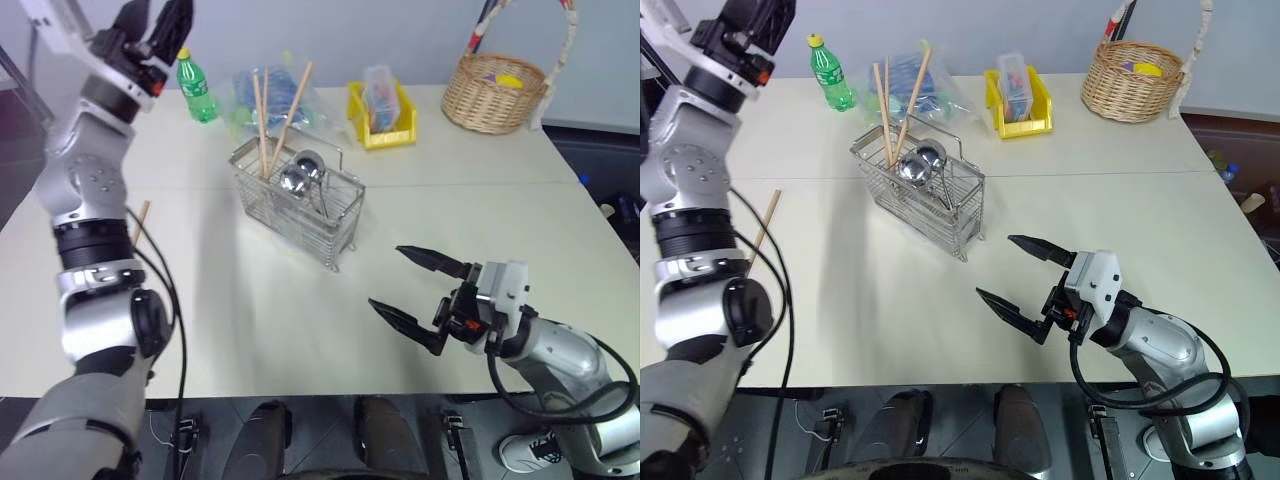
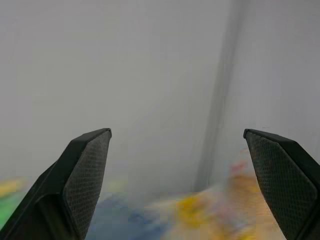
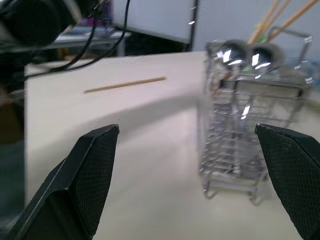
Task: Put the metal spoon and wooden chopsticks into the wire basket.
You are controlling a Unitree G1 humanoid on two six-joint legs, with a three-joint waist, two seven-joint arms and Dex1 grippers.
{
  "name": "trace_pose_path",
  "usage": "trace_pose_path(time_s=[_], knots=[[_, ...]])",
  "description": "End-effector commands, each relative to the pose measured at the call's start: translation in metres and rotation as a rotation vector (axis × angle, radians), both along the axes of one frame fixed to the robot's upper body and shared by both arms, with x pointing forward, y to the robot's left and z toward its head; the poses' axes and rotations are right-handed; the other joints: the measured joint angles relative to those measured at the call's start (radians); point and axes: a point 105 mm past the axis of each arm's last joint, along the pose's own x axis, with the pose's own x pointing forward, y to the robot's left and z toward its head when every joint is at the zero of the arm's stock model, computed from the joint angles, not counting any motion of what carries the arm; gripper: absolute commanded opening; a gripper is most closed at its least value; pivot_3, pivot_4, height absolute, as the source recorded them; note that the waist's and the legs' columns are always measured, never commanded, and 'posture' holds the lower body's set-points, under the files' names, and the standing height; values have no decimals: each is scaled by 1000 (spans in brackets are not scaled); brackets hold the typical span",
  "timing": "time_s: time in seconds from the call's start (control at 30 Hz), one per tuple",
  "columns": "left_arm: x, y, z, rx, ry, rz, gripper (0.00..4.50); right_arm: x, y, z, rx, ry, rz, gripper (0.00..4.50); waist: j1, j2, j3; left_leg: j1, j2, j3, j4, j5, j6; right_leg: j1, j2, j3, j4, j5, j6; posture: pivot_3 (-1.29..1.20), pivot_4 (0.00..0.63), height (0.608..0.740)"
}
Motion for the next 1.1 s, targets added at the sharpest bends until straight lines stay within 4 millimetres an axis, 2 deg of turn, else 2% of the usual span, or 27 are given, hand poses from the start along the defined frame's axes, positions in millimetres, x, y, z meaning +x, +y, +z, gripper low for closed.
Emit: trace_pose_path(time_s=[0.03,0.1,0.17,0.33,0.4,0.6,0.8,0.97,1.1], knots=[[-1,36,-29,69,194,209,4459,-3,-1,6,-2,-29,49,4500,4,0,0,0,0,0,0,0,0,0,0,0,0,0,0,0,150,740],[-13,67,-54,83,353,369,4459,-3,-1,7,-7,-28,65,4500,7,-1,0,-1,0,-1,0,0,0,0,0,0,0,0,0,0,150,740],[-31,87,-69,146,449,468,4459,-4,-1,8,-10,-24,84,4500,7,-3,1,-1,0,-1,1,0,0,0,0,0,0,0,0,0,150,740],[-55,99,-83,174,564,533,4459,0,0,11,-7,-24,105,4500,16,-5,2,-2,0,-1,0,0,0,-1,-1,0,0,0,0,0,150,740],[-65,106,-101,226,645,570,4459,5,0,12,13,-18,95,4500,12,-5,1,-1,0,-1,0,0,0,0,-1,0,0,0,0,0,150,740],[-89,111,-149,252,824,618,4459,11,-1,14,31,-30,66,4500,8,-5,1,-1,0,-1,-1,0,0,-2,-1,0,1,0,-1,0,150,740],[-104,109,-189,262,1003,631,4459,10,-4,15,46,-28,28,4500,13,-5,1,-2,0,-1,-1,0,0,-2,-1,0,0,0,-1,0,150,740],[-106,104,-204,286,1026,606,4459,11,-5,15,62,-22,-9,4500,11,-5,1,-1,0,-1,-1,0,0,-2,-1,0,0,0,-1,0,150,740],[-105,101,-207,303,1018,589,4459,14,-7,8,81,-12,-63,4500,12,-5,1,-1,0,-1,-1,0,0,-2,-1,0,1,0,-1,0,150,740]])
